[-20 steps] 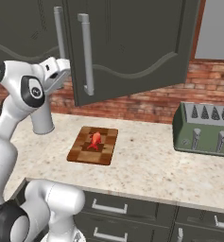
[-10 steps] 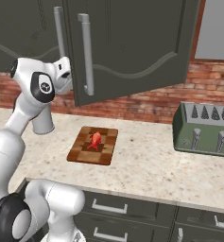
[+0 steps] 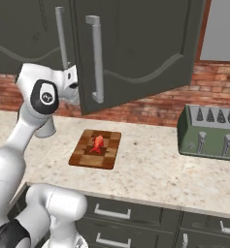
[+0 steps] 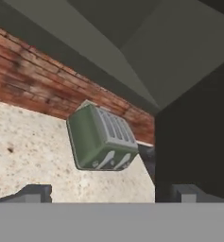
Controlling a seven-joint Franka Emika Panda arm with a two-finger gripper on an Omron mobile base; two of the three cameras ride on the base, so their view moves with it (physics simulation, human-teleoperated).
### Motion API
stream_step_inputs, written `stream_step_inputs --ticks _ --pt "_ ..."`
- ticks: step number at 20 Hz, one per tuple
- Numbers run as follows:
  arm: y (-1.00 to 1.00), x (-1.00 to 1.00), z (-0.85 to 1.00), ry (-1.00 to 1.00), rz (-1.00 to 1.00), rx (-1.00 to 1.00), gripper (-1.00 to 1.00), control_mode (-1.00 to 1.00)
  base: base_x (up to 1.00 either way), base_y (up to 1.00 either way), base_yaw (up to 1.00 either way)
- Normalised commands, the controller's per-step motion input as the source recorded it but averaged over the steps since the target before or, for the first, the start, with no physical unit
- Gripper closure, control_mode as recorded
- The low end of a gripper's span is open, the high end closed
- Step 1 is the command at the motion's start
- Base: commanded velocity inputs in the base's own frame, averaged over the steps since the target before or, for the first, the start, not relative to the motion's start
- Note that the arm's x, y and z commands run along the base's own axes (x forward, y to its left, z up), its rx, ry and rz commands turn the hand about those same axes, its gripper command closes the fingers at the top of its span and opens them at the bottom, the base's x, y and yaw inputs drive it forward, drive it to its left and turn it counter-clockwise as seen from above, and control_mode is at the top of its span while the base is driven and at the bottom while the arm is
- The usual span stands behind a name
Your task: Open the cabinet, retrieve the rolling pin, and place it next to the meat on the cutting board to prepare for tenderizing.
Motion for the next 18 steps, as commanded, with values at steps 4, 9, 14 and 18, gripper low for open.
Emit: stream_step_inputs --ticks 4,9,14,18 --pt "-0.72 -0.94 0.0 -0.01 -0.18 0.01 -1.0 -1.0 0.0 0.0 0.0" --pt "-0.89 -0.51 0.0 0.0 -0.16 0.02 -1.0 -1.0 0.0 0.0 0.0" --pt "-1.0 -0.04 0.0 0.0 -0.12 0.05 -1.0 -1.0 0.0 0.0 0.0" --pt "-1.0 0.0 0.0 0.0 -0.07 0.07 -1.0 -1.0 0.0 0.0 0.0"
